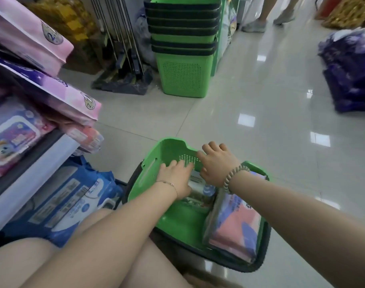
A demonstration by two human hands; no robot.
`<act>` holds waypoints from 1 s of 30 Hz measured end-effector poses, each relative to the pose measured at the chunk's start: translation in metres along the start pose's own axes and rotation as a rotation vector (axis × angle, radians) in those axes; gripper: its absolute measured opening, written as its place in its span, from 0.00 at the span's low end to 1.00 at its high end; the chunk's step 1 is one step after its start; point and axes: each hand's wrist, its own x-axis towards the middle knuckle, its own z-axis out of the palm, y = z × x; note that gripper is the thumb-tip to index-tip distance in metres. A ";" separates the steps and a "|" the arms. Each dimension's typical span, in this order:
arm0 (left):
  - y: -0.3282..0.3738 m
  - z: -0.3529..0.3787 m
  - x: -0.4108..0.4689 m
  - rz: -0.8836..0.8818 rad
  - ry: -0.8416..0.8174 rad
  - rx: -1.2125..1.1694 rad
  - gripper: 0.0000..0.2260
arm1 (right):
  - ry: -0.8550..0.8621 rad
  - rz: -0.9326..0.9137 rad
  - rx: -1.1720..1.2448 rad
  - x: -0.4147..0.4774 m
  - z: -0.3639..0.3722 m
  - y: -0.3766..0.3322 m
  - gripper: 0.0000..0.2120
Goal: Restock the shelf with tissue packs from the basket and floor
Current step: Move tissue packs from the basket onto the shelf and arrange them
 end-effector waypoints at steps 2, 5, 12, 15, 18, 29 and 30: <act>0.008 0.011 0.005 0.000 -0.075 -0.045 0.21 | -0.043 0.019 0.009 -0.007 0.007 0.001 0.13; 0.025 0.018 0.006 0.030 -0.200 -0.315 0.18 | -0.082 0.053 0.039 -0.016 0.013 0.006 0.14; 0.058 0.042 0.010 0.057 -0.536 -0.896 0.42 | -0.199 0.183 0.035 -0.038 0.026 0.021 0.18; 0.070 0.052 0.007 0.025 -0.614 -0.993 0.39 | -0.262 0.275 0.057 -0.046 0.033 0.027 0.18; 0.077 0.063 0.001 -0.019 -0.649 -1.093 0.38 | -0.269 0.334 0.123 -0.052 0.038 0.027 0.16; 0.053 0.061 0.002 -0.187 -0.620 -1.275 0.44 | -0.208 0.336 0.260 -0.046 0.023 0.024 0.16; 0.049 0.057 0.001 -0.176 -0.630 -1.335 0.35 | -0.190 0.345 0.291 -0.045 0.020 0.026 0.17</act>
